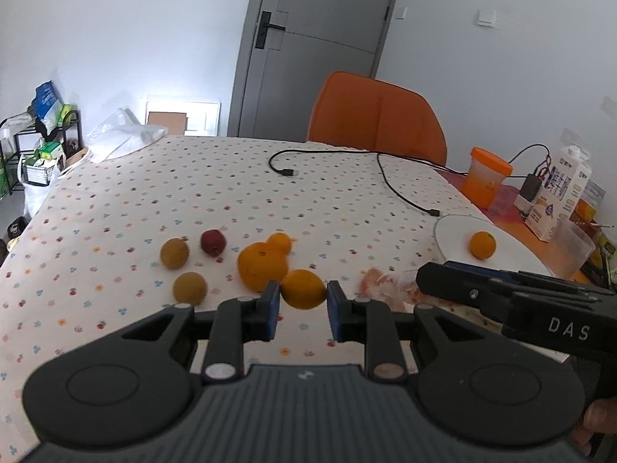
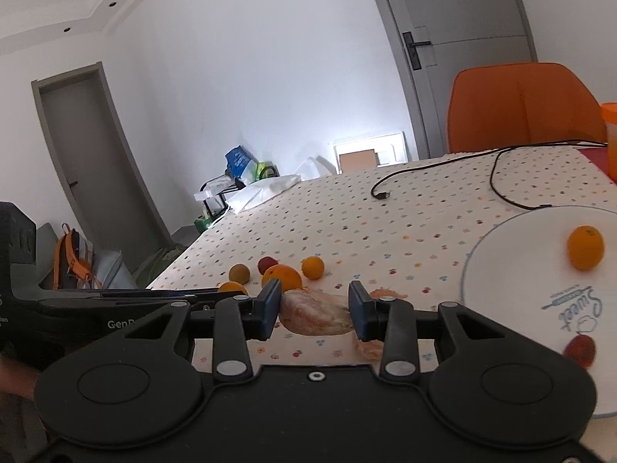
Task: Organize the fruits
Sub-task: 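Release the pomelo segment from the right tool onto the plate while the left drops the tangerine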
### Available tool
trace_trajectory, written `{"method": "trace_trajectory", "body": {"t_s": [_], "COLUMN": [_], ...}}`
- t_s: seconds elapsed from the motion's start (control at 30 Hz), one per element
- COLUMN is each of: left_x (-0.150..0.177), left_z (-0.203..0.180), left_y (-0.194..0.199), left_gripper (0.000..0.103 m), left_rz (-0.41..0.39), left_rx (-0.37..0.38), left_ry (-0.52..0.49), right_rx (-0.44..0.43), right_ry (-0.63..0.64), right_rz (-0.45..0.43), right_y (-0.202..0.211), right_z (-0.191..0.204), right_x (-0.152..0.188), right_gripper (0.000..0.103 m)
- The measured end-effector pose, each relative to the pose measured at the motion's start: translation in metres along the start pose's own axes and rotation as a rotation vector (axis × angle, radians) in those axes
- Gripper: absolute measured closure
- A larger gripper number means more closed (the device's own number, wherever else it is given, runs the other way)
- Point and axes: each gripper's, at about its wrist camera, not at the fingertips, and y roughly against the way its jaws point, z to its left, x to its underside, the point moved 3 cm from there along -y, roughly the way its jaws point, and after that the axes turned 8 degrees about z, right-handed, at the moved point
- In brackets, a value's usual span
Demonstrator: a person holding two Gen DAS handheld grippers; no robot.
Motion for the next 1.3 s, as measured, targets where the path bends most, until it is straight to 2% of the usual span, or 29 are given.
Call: {"method": "trace_trajectory", "body": {"t_s": [0.67,1.3], "left_x": [-0.015,-0.020], "left_z": [-0.066,-0.120], "left_y": [-0.017,-0.051], "left_gripper": [0.079,0.079], "left_rz": [-0.006,0.027], "left_rx": [0.061,0.114], "left_ry": [-0.110,-0.197], "right_rx": [0.083,0.184], "right_ry": [-0.060,-0.163], "right_rz": [-0.086,-0.112], "right_y": [0.039,0.058], "right_z": [-0.046,-0.110], "right_x": [-0.001,0.012], "right_gripper": [0.067,0.067]}}
